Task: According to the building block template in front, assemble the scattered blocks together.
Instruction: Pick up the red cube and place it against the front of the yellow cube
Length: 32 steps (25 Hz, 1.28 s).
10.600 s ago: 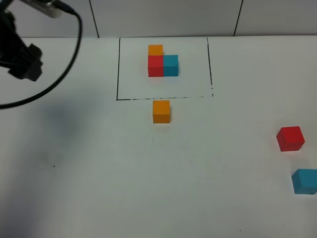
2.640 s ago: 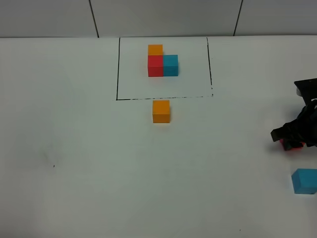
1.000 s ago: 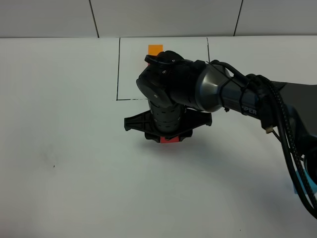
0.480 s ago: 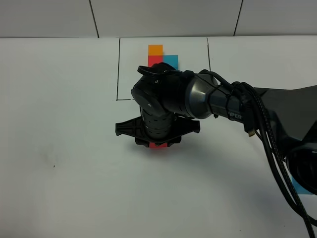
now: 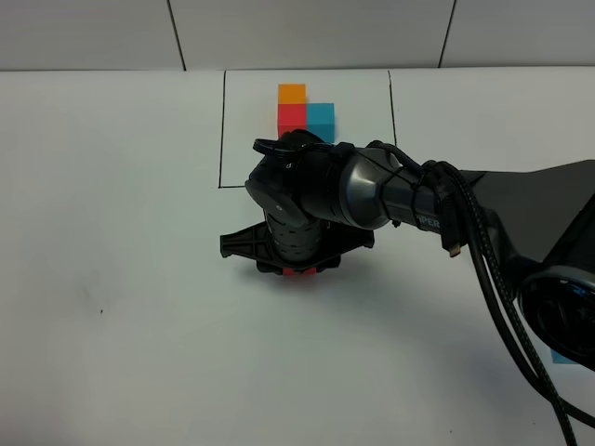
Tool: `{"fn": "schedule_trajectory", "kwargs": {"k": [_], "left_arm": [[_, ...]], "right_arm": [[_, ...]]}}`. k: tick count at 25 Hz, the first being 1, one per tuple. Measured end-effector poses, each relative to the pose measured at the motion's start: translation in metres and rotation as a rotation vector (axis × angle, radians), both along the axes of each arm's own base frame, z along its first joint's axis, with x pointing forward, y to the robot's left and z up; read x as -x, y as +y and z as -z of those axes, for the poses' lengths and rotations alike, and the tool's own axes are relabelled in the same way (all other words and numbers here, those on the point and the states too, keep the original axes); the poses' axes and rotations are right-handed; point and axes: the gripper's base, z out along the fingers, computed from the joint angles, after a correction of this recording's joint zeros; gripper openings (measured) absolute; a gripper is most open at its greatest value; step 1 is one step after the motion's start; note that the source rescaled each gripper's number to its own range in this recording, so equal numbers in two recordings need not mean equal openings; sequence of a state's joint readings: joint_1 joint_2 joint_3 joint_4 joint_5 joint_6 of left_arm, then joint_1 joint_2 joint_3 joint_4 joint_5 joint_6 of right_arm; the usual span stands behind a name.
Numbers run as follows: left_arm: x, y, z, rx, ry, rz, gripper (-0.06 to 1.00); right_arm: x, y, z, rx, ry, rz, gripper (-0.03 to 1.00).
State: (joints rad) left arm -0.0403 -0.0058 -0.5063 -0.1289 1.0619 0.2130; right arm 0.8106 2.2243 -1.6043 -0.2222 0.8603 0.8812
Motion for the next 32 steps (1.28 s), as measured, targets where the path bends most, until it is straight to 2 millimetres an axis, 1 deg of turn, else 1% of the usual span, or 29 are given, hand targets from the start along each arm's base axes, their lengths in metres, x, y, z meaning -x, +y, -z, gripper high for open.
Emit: {"fn": "schedule_trajectory", "kwargs": {"k": [16, 25, 32], "left_arm": [[0.0, 0.0, 0.0, 0.0, 0.0, 0.0, 0.88], [0.0, 0.0, 0.0, 0.001, 0.0, -0.001, 0.88], [0.0, 0.0, 0.0, 0.001, 0.0, -0.001, 0.88]], "right_arm": [[-0.004, 0.0, 0.003, -0.002, -0.02, 0.024, 0.01], [-0.011, -0.004, 0.003, -0.023, -0.036, 0.041, 0.01], [-0.012, -0.004, 0.004, -0.018, -0.041, 0.037, 0.01]]}}
